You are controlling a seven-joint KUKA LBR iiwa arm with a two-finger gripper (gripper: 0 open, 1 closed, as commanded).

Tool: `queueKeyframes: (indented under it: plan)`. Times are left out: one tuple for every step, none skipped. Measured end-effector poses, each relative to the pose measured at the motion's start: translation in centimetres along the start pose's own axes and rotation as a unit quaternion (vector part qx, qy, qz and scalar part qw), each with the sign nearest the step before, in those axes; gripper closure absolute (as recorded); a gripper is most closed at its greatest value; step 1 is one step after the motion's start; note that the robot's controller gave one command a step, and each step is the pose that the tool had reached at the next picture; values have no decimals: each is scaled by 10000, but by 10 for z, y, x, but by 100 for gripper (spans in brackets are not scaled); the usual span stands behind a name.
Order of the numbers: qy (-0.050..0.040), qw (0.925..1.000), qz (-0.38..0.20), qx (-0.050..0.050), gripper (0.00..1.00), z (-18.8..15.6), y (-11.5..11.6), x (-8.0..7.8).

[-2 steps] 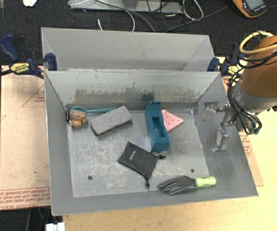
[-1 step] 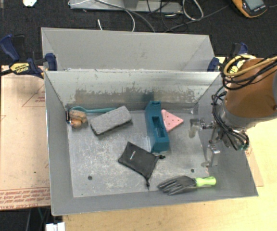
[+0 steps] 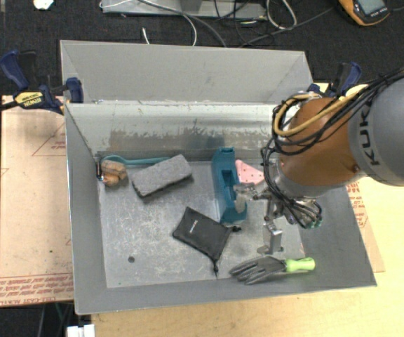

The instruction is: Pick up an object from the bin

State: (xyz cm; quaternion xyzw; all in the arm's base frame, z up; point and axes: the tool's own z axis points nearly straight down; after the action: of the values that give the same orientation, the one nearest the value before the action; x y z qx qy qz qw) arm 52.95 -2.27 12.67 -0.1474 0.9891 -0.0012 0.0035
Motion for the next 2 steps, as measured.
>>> queueKeyframes:
  plan:
    - [37, 9998, -193, -30, 0, 16, 12, 47]
    - [42, 9901, 1399, -52, 0, 39, 55, 8]
